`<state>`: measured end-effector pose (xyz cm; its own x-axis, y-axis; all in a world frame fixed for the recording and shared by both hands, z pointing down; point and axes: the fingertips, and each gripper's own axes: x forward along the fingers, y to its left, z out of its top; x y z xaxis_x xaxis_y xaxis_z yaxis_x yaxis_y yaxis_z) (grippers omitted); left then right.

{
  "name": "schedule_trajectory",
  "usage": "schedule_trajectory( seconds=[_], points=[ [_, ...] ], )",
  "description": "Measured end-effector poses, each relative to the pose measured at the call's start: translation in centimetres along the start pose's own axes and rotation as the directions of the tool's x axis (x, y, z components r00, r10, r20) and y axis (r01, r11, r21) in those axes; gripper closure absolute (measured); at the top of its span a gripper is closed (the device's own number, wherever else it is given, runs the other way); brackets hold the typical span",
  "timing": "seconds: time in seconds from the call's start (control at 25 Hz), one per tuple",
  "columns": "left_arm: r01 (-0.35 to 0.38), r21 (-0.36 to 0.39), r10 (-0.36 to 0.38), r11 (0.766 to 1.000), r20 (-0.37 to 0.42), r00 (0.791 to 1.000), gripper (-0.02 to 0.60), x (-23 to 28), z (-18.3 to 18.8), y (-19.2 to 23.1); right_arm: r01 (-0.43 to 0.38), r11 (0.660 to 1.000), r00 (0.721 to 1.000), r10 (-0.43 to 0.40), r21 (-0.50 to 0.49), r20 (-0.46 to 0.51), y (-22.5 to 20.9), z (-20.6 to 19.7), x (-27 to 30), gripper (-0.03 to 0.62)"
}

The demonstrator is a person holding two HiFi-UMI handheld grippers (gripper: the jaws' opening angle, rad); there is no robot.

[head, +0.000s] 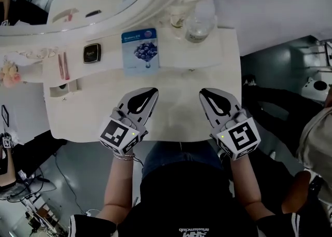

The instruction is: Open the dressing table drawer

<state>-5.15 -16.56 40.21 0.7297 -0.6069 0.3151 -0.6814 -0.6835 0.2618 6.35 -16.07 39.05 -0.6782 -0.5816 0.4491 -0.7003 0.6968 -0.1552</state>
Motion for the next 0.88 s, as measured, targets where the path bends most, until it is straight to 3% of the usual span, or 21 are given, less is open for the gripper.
schedule_trajectory(
  seconds=[0.88],
  points=[
    [0.033, -0.015, -0.034, 0.999, -0.038, 0.999, 0.563, 3.0, -3.5, -0.7, -0.024, 1.0, 0.999, 0.025, 0.016, -0.046, -0.6, -4.1, 4.0, 0.574]
  ],
)
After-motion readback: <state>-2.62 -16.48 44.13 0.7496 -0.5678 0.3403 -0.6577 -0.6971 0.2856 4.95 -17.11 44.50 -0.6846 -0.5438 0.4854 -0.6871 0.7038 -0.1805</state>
